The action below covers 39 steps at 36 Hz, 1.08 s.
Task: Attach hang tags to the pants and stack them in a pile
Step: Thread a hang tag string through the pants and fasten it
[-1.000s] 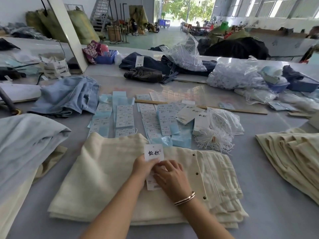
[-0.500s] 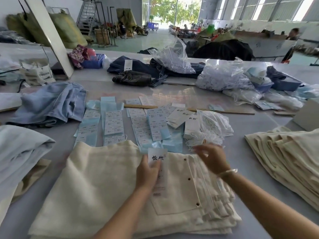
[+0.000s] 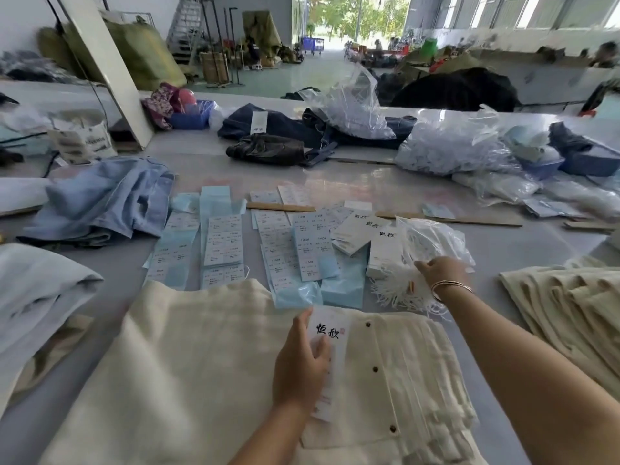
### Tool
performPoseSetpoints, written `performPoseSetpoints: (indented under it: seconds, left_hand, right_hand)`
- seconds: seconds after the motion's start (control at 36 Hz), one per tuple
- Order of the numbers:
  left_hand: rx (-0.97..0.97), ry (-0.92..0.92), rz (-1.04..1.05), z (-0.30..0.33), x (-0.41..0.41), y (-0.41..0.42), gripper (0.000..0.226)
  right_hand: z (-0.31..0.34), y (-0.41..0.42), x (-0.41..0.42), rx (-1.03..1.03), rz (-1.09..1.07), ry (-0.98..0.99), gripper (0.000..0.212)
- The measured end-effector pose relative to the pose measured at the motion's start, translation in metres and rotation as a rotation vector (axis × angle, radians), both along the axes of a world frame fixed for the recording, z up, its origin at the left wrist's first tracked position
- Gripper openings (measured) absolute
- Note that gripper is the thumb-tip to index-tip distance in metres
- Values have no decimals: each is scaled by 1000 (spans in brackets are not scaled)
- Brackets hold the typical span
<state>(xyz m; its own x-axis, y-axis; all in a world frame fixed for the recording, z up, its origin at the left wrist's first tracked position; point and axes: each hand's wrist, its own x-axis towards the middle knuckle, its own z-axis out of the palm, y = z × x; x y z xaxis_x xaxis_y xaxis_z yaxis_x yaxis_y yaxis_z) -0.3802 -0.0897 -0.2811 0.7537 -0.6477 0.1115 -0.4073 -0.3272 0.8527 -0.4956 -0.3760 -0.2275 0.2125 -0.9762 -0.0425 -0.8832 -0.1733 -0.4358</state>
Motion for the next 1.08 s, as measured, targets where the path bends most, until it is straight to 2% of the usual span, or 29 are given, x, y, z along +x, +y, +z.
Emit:
performPoseSetpoints:
  seconds: [0.11, 0.25, 0.28, 0.42, 0.53, 0.58, 0.67, 0.72, 0.78, 0.86, 0.92, 1.0, 1.08]
  left_hand:
    - [1, -15, 11, -3, 0, 0, 48]
    - [5, -25, -3, -4, 1, -1, 49]
    - [6, -30, -6, -4, 2, -1, 48]
    - [17, -43, -11, -5, 2, -2, 47]
    - [26, -54, -7, -5, 1, -2, 47]
    - [39, -51, -10, -4, 1, -3, 47]
    - [52, -41, -6, -3, 1, -3, 49]
    - [54, -41, -3, -3, 1, -2, 50]
    - [61, -46, -6, -3, 1, -3, 51]
    - [72, -41, -14, -1, 1, -4, 54]
    - [90, -22, -38, 2, 1, -5, 54]
    - [62, -8, -232, 16, 0, -16, 37]
    - [-11, -164, -499, 40, -8, -52, 24]
  right_hand:
    - [-2, -2, 5, 27, -69, -65, 26]
    - [6, -7, 2, 79, -109, -474, 29]
    - [8, -7, 1, 60, -100, -489, 28]
    - [16, -3, -7, -94, 28, -290, 21]
    - [18, 1, -7, -167, 23, -370, 21]
    - [19, 2, -4, -117, -5, -474, 18]
    - [23, 4, 3, 160, -59, -796, 14]
    - [24, 3, 6, 289, -84, -899, 14]
    - [27, 3, 8, 284, -55, -887, 15]
    - [34, 9, 10, 134, 70, -712, 12]
    - [39, 11, 10, 105, 131, -613, 11]
    - [45, 9, 10, 169, 187, -547, 10]
    - [48, 4, 8, 168, 171, -504, 14]
